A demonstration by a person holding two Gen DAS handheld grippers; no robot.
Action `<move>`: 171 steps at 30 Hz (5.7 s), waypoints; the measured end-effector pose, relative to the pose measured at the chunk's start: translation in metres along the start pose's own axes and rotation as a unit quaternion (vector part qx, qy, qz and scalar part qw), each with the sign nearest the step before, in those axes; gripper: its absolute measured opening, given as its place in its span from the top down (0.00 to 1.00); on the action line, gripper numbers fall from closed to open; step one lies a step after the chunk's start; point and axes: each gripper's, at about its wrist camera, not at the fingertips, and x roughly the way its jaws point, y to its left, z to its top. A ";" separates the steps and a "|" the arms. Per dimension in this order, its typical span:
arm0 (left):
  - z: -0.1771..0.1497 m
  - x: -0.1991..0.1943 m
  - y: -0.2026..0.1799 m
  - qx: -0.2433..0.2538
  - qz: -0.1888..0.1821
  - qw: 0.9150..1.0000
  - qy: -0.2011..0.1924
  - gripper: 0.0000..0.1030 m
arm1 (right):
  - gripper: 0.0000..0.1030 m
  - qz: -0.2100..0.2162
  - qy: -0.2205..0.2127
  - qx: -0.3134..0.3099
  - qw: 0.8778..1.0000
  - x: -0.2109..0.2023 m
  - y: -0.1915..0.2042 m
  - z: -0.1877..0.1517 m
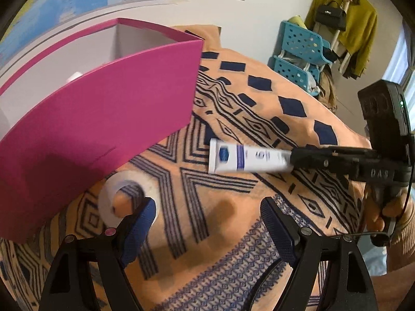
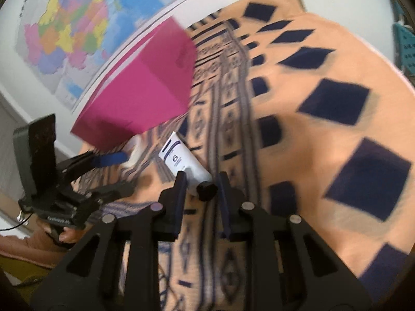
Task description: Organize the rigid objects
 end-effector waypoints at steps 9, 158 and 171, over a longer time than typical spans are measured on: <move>0.023 0.020 -0.008 0.002 -0.011 1.000 0.018 0.18 | 0.74 0.014 -0.001 -0.002 1.000 0.002 -0.003 -0.004; -0.018 -0.017 0.073 -0.151 0.047 0.987 0.009 0.70 | 0.83 -0.009 0.077 -0.206 0.976 0.138 0.128 0.042; -0.002 -0.070 0.045 -0.117 0.045 0.991 -0.055 0.70 | 0.84 0.015 -0.013 -0.221 0.975 0.058 0.147 0.054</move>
